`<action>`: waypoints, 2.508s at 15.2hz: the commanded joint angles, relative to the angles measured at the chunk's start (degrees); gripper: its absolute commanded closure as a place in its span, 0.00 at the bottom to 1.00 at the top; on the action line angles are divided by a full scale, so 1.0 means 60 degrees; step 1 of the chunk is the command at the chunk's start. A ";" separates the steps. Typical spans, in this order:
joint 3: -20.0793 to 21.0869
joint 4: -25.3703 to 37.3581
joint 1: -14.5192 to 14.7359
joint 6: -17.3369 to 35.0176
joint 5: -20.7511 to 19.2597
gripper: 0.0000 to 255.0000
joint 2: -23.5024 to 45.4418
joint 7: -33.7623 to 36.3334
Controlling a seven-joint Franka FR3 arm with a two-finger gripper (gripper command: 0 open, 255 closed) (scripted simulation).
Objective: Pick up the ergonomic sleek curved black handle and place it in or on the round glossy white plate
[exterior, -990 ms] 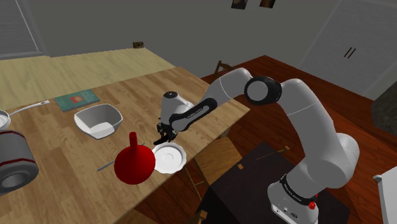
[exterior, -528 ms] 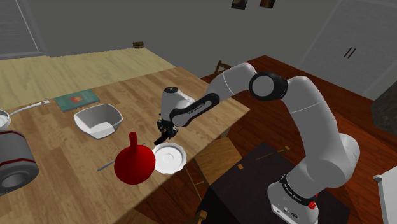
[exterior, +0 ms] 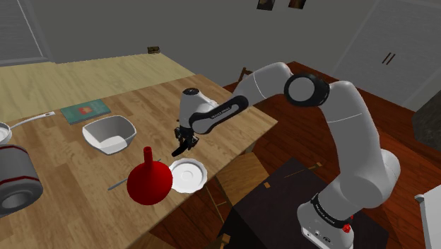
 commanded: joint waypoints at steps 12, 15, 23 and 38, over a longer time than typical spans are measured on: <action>0.0132 -0.3798 0.0403 0.1789 -0.0435 1.00 -0.1936 0.2040; -0.0069 -0.3660 0.0558 0.1994 -0.0611 1.00 -0.1606 0.2154; -0.0615 -0.3165 0.0987 0.2538 -0.1041 1.00 -0.0625 0.2433; -0.0462 -0.3325 0.0865 0.2387 -0.0928 0.00 -0.0916 0.2359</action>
